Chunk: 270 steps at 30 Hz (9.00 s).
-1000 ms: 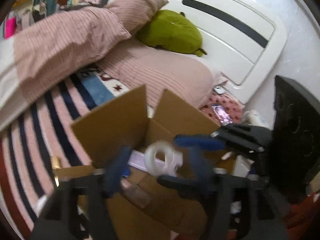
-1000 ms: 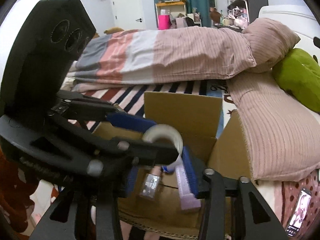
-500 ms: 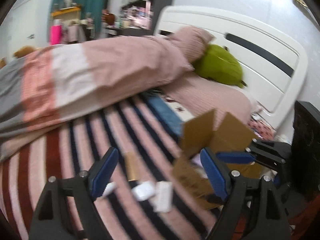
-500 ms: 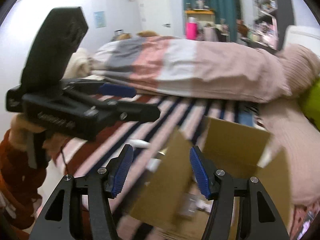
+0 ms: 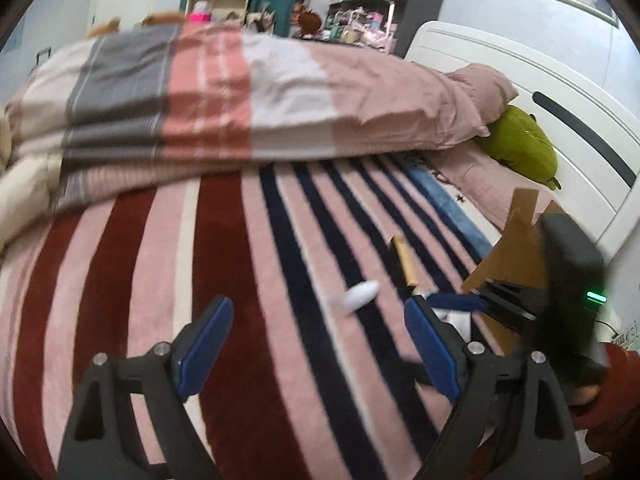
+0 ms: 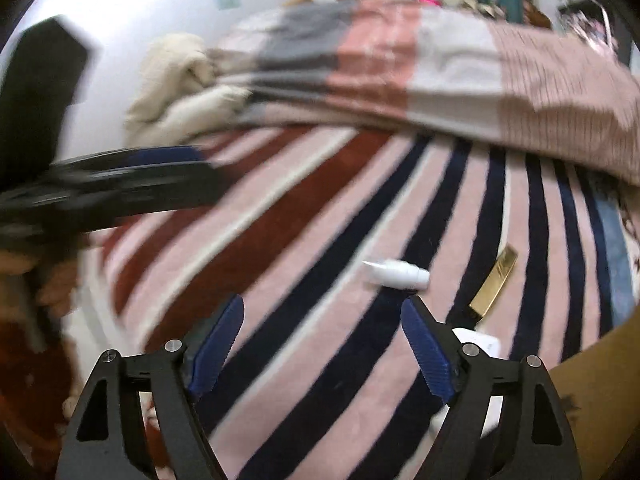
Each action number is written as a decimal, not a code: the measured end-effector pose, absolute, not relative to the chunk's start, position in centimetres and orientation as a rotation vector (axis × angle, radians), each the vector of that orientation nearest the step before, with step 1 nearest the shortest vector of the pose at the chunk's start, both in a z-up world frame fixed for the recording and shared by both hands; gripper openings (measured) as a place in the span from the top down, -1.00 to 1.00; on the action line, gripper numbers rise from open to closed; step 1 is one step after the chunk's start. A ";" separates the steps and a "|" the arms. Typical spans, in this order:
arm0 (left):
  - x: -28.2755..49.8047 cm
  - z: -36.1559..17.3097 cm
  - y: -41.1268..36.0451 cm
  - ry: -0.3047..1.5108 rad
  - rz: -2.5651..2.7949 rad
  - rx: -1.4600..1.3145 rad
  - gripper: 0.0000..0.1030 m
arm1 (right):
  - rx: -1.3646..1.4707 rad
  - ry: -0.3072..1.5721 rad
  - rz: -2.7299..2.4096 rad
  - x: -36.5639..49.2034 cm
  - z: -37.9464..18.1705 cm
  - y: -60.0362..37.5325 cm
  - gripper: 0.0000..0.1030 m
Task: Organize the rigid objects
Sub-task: 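Grasp the white spray bottle with the right gripper, then lower the spray bottle into the cardboard box and open the right gripper, then reach the right gripper to the white power bank and close on it, then lift the power bank with the right gripper toward the cardboard box, then lower the power bank into the cardboard box and open the right gripper, then grasp the white earbud case on the blanket with the right gripper, then carry the earbud case into the cardboard box and release it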
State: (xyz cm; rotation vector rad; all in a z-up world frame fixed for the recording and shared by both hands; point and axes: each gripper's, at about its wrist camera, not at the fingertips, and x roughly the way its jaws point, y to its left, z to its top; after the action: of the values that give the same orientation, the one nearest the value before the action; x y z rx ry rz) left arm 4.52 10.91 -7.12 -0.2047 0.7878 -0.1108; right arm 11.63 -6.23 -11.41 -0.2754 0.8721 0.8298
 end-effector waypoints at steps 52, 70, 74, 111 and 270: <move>13.6 -0.4 -16.2 0.893 -0.709 -0.092 0.40 | -0.324 0.669 0.651 9.9 1.1 -26.4 -0.15; 12.9 1.1 -15.8 0.843 -0.628 -0.069 -0.47 | -0.323 0.714 0.622 9.5 0.7 -27.6 -0.38; 11.7 1.6 -14.0 0.817 -0.591 -0.072 -0.50 | -0.331 0.708 0.629 8.9 1.1 -26.9 -0.38; -0.2 -13.6 6.7 0.825 -0.195 -0.340 -0.53 | -0.041 0.853 0.274 10.2 -15.2 -15.7 -0.28; 14.9 -1.6 -21.0 0.879 -0.672 -0.005 0.01 | -0.254 0.745 0.615 12.0 -0.5 -30.4 0.08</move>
State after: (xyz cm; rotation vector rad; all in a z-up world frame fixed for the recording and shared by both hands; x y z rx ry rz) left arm 14.87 -20.97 -1.64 -0.0053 0.8791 -0.6716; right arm 12.01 -30.39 -0.53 -0.2540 0.7454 0.6145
